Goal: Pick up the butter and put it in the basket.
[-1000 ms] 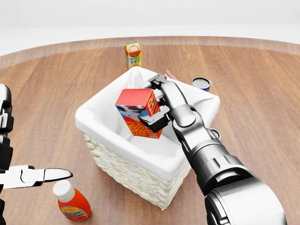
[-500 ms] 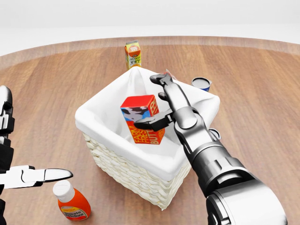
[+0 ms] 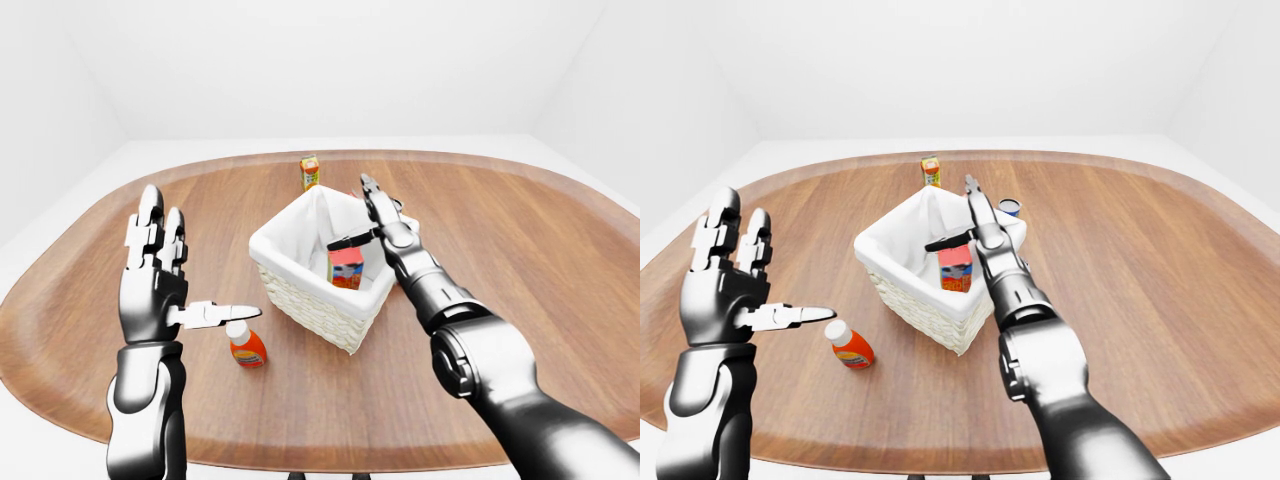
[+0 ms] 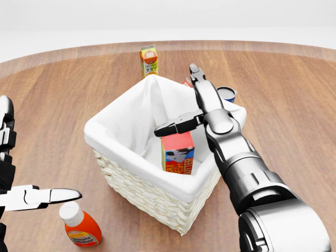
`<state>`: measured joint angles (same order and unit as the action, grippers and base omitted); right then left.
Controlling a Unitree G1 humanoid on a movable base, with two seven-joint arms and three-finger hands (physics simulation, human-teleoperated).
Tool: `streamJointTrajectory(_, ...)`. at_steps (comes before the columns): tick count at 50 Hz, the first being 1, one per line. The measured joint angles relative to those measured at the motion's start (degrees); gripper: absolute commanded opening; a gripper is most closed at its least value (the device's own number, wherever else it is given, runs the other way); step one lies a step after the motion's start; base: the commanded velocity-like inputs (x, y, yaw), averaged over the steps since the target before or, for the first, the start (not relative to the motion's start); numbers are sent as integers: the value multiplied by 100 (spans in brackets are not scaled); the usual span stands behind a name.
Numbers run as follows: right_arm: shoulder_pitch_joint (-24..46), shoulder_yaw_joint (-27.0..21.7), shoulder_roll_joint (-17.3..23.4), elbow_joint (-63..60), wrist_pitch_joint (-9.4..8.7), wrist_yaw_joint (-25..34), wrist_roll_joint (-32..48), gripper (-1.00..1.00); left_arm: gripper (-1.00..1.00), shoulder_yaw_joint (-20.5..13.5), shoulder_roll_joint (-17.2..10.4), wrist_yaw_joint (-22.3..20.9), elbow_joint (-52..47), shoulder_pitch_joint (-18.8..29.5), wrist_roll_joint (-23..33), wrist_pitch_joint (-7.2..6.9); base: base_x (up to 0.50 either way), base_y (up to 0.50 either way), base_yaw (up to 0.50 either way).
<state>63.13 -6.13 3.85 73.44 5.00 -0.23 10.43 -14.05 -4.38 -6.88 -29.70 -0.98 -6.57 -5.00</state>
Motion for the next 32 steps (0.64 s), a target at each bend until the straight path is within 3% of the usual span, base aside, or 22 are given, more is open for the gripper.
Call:
streamJointTrajectory(13,-585,22,271,-1052,0,290,-749,100,100,18,-11,18,-44,38,16,0,0,0,0)
streamJointTrajectory(32,-3016,102,211,-4942,0,381,-1573,100,100,49,-29,29,-133,110,53,0,0,0,0)
